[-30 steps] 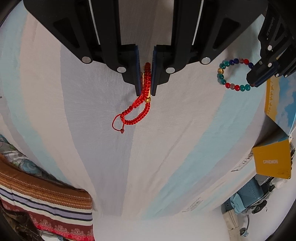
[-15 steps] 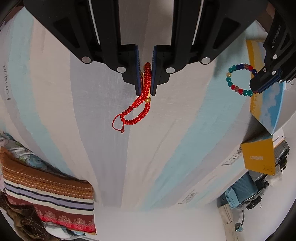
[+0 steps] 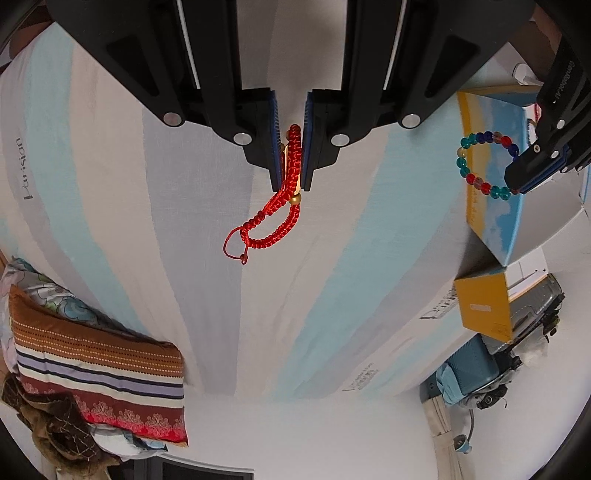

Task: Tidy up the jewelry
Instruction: 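Carry both held bracelets over to the white box with both tools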

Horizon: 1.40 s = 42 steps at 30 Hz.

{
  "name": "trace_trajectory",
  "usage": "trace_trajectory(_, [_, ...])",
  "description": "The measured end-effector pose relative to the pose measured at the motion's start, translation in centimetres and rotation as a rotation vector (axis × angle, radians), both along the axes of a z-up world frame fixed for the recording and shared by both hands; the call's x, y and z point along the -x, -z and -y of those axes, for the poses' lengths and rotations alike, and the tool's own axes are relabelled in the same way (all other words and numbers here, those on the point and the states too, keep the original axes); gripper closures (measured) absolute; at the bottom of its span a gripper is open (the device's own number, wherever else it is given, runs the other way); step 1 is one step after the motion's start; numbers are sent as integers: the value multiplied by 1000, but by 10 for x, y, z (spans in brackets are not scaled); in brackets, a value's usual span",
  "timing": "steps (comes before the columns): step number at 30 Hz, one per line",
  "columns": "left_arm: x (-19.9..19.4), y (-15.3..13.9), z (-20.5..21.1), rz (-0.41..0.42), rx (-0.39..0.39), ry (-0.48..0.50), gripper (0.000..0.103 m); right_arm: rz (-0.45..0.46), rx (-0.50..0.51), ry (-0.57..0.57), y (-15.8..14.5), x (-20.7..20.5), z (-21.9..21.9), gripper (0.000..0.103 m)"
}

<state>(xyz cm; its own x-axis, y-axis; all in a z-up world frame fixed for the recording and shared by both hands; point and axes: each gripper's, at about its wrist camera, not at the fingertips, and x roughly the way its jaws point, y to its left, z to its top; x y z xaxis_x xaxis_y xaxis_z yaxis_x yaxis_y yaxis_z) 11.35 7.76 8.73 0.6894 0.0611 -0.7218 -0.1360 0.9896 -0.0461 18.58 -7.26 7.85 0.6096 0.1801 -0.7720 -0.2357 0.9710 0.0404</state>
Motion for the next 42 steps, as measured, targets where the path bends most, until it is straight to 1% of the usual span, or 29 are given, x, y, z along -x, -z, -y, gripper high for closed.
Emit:
trace_trajectory(7, [24,-16,-18,30,-6,-31,94,35,4,-50,-17,27,-28,94])
trace_trajectory(13, [47,-27,-46,50,-11,-84,94,58,-11,-102,-30,43,-58,93])
trace_trajectory(19, [73,-28,-85,53,-22,-149,94,56,-23,-173,-33,56,-106,94])
trace_trajectory(25, [99,-22,-133,43,-28,-239,94,54,-46,-277,-33,74,-164,94])
trace_trajectory(29, [115,-15,-166,26,-31,-305,94,43,-50,-348,-28,86,-203,94])
trace_trajectory(33, [131,-4,-198,2,-30,-363,94,22,-38,-404,-16,93,-239,94])
trace_trajectory(36, [138,5,-216,-18,-26,-393,94,3,-22,-432,-4,95,-261,94])
trace_trajectory(42, [139,26,-244,-73,-14,-431,94,-60,15,-448,24,90,-294,94])
